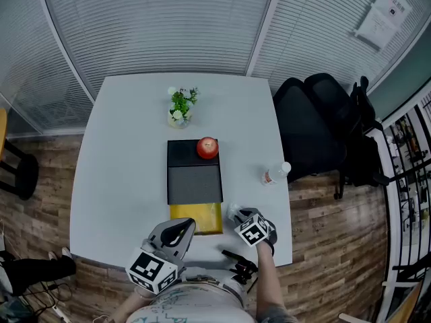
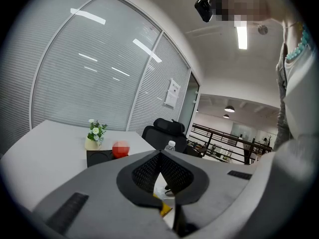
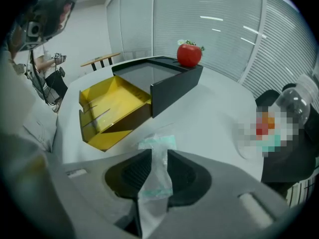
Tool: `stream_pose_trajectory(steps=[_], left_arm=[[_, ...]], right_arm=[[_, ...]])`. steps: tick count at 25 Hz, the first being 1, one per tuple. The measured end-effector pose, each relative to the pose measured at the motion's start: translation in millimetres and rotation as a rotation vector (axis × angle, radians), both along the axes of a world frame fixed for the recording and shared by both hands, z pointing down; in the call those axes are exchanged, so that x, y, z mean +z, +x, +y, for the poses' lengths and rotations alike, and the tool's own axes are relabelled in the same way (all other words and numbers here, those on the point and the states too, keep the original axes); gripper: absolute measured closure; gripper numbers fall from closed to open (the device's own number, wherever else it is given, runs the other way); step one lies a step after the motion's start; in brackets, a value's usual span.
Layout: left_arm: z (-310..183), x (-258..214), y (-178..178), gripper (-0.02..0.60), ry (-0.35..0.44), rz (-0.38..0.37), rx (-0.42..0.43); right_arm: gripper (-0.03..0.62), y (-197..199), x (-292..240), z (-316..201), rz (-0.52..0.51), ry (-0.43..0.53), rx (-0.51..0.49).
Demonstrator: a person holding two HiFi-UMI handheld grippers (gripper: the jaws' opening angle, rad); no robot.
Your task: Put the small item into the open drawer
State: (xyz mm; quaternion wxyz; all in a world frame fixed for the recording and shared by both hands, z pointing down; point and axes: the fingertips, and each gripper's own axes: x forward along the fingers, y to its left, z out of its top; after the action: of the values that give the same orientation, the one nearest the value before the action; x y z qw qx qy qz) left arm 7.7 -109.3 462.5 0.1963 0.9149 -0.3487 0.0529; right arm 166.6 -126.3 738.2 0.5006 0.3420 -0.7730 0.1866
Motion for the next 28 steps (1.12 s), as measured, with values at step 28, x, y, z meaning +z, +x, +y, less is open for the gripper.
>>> stream_pose_trajectory(steps=[28], left_arm=[[12,0,6,0.584,-0.005,0.016,0.03]], right_arm=[[0.582,-1,9,1,-0.008,-0.01,0.059]])
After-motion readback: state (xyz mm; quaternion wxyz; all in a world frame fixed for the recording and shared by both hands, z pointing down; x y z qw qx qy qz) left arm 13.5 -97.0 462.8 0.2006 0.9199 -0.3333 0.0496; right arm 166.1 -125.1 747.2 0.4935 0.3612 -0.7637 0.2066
